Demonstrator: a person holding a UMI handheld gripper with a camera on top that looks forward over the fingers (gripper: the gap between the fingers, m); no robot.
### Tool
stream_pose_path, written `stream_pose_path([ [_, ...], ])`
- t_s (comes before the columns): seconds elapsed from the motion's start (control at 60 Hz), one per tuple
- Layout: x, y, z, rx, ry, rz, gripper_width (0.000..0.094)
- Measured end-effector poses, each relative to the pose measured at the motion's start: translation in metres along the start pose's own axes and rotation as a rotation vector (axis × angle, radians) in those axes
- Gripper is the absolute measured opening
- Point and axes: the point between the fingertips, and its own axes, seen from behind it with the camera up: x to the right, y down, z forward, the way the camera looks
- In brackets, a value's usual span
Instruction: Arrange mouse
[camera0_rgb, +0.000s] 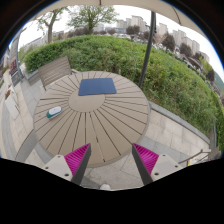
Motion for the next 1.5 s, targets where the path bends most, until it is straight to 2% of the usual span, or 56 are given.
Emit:
stream_pose_path([
  [0.083,-0.005,0.001,0.003,-0.003,-0.009,0.000,0.0845],
  [0.45,-0.137,-0.008,0.012,0.002,-0.087,-0.064,0.0844],
  [0.7,-0.249,-0.016,0.020,0.055,-0.173,-0.109,0.0843],
  [0.867,-0.302,-0.022,0.034,0.101,-0.195,-0.097,0.0853],
  [1.333,-0.357,-0.050,0.141,0.215,-0.170,-0.038,0.0858],
  [1.5,-0.364,-0.053,0.181,0.214,-0.158,-0.028,0.0857],
])
